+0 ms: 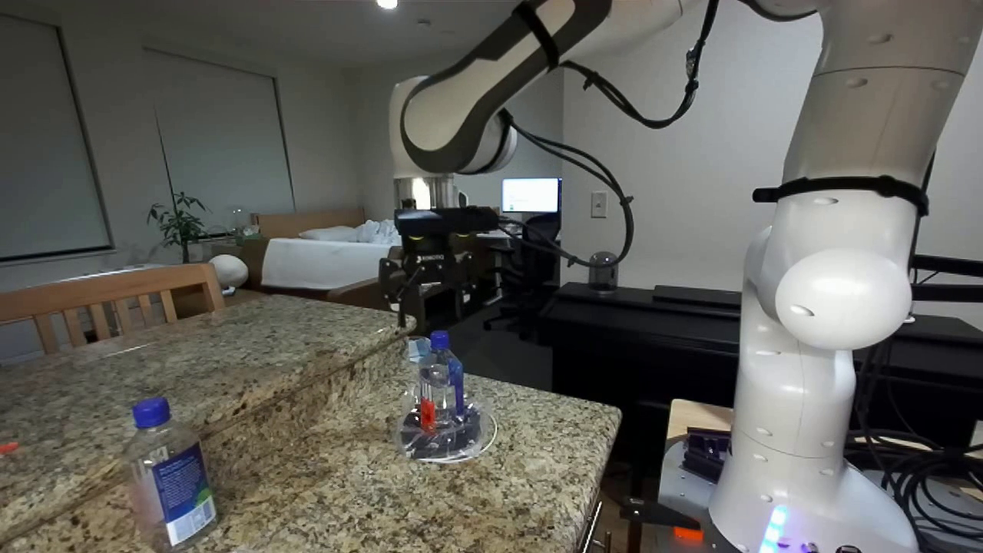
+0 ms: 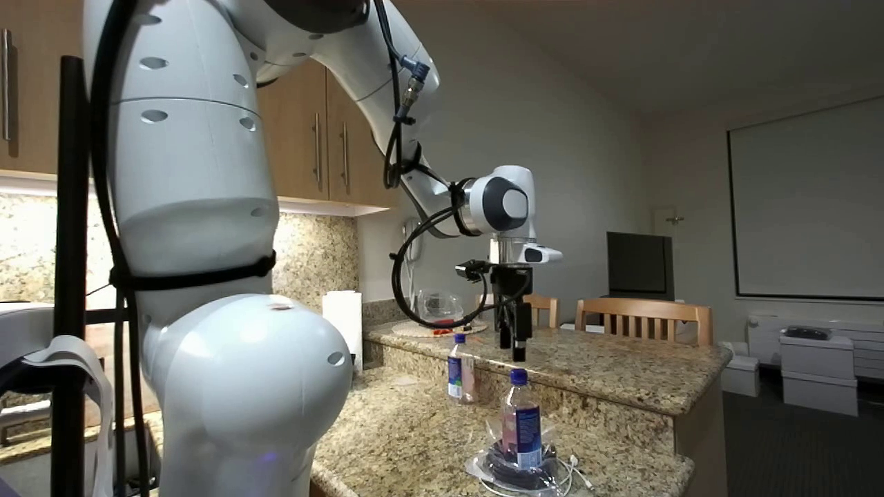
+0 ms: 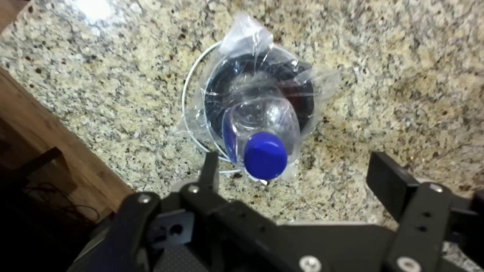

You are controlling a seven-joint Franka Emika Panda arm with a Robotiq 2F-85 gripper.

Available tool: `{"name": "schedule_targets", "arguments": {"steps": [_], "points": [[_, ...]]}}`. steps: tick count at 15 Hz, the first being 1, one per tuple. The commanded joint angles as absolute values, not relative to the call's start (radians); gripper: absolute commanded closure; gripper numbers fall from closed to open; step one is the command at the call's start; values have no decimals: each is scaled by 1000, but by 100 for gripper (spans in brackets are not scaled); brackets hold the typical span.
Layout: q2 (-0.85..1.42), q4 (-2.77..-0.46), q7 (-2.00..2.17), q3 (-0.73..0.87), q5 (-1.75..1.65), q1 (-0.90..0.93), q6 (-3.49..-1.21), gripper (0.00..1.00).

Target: Put the full water bottle in between the tape and the empty one on the top part of the counter

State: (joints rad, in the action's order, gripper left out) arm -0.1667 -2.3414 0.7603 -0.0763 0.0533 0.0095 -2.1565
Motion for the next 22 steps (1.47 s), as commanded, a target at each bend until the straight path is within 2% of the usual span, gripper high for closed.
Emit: {"name": "schedule_targets", "arguments": {"steps": [1,6,12,19,22], "points": [[-169,-2209,666,-91,96,45,-1948,0],[-98,-2039,650,-153,76,105,-1902,0],[127,-1853,517,-207,65,189,-1855,0],[135,-1888,546,-185,59,216,-1901,0],[195,-1820,572,-177,11,230,-1957,0]]}}
